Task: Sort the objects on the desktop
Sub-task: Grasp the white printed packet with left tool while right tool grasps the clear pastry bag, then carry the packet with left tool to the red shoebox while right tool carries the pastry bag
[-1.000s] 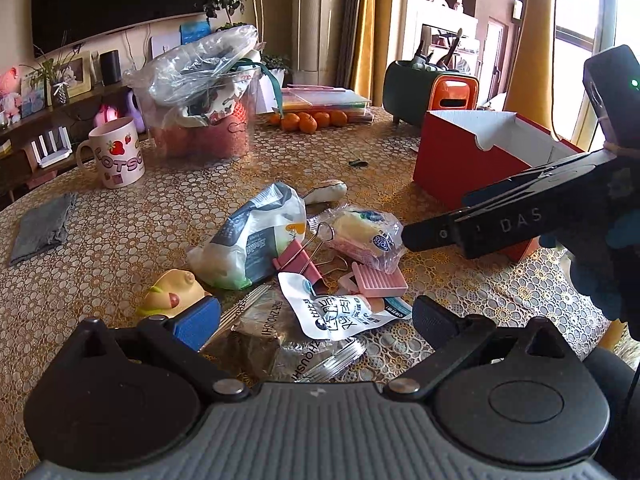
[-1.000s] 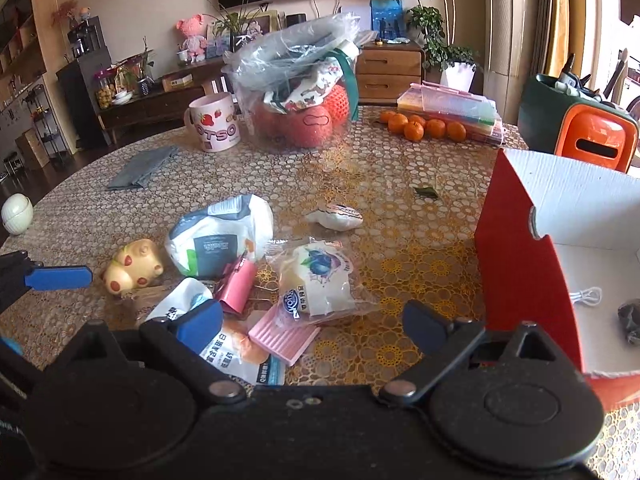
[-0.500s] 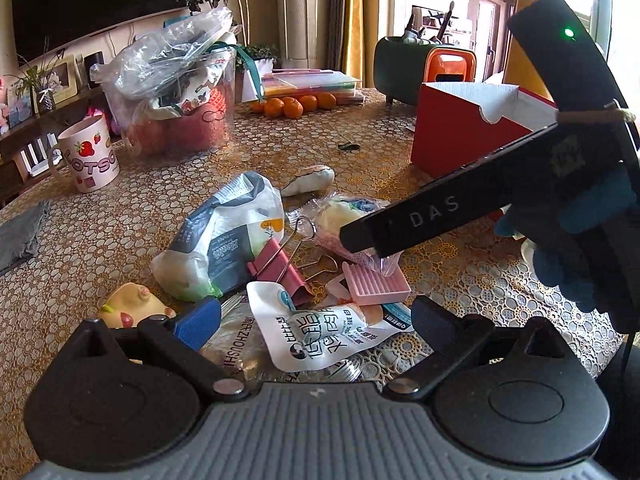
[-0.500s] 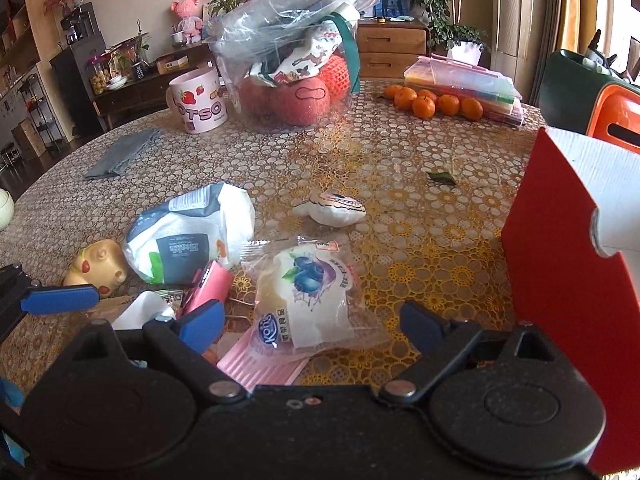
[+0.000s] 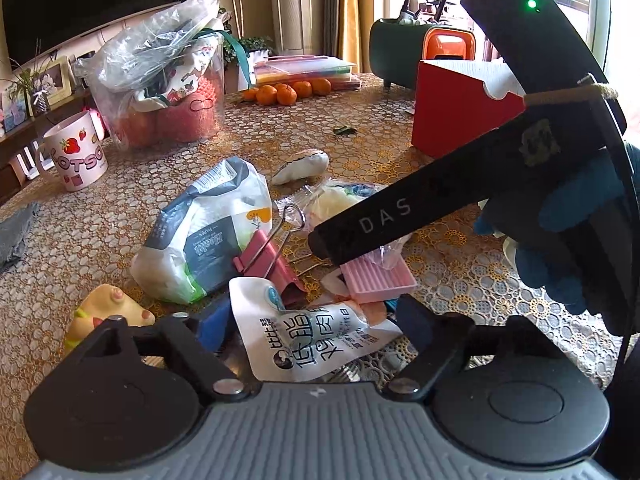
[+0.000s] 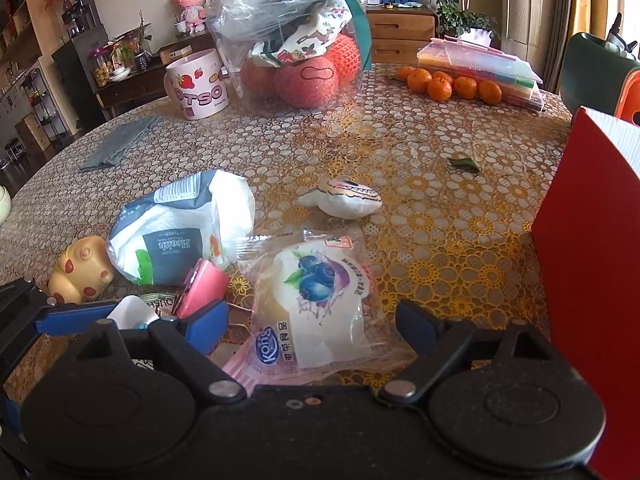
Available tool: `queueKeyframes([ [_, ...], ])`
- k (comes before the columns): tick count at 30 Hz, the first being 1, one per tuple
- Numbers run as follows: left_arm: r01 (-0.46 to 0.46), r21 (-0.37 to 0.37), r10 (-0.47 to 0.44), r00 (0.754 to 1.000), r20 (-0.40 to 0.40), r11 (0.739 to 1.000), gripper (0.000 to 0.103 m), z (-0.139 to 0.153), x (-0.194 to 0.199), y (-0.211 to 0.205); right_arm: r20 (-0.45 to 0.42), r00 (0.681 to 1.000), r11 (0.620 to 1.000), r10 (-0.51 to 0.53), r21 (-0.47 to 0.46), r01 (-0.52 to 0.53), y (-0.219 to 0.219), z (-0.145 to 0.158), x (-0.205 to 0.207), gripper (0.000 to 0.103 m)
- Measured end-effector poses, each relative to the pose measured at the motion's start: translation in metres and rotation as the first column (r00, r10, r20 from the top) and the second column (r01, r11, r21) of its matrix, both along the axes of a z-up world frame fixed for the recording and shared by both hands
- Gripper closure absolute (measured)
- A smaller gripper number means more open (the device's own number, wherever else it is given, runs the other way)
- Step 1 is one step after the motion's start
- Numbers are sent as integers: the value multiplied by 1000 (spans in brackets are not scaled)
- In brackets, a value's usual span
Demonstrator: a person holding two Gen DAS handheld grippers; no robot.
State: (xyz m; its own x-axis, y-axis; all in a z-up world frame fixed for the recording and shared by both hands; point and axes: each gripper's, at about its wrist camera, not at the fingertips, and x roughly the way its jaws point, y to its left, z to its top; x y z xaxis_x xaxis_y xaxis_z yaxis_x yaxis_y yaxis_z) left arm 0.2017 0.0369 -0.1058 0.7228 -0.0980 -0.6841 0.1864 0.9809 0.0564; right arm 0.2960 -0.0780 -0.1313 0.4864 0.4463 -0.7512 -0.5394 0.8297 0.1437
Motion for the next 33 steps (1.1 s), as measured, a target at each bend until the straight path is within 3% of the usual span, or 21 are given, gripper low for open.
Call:
queueKeyframes([
  [3, -7, 15, 7, 1000, -2, 1000, 33, 0, 2, 0, 0, 1000, 1000, 0, -2, 0, 1, -2, 2, 14],
  [7, -18, 8, 18, 1000, 2, 1000, 38, 1, 2, 2, 0, 1000, 1000, 1, -4, -1, 1, -3, 3, 18],
  [13, -35, -1, 35, 999, 21, 999, 47, 5, 0, 2, -2, 1000, 1000, -7, 7, 7, -3, -3, 2, 32],
  [17, -79, -38, 79, 997, 22, 996, 69, 9, 2, 9, 12, 1000, 1000, -8, 9, 8, -5, -1, -3, 39],
  [21, -117, -94, 116, 993, -15, 989, 78, 10, 5, 18, 12, 1000, 999, -25, 25, 24, -14, 4, -7, 43],
  [25, -138, -144, 136, 990, -30, 980, 84, 14, 5, 24, 11, 1000, 999, -28, 41, 28, -24, 9, -14, 44],
  [33, -138, -176, 139, 990, -7, 975, 91, 28, 0, 21, 31, 999, 997, -32, 69, 30, -37, 24, -27, 46],
])
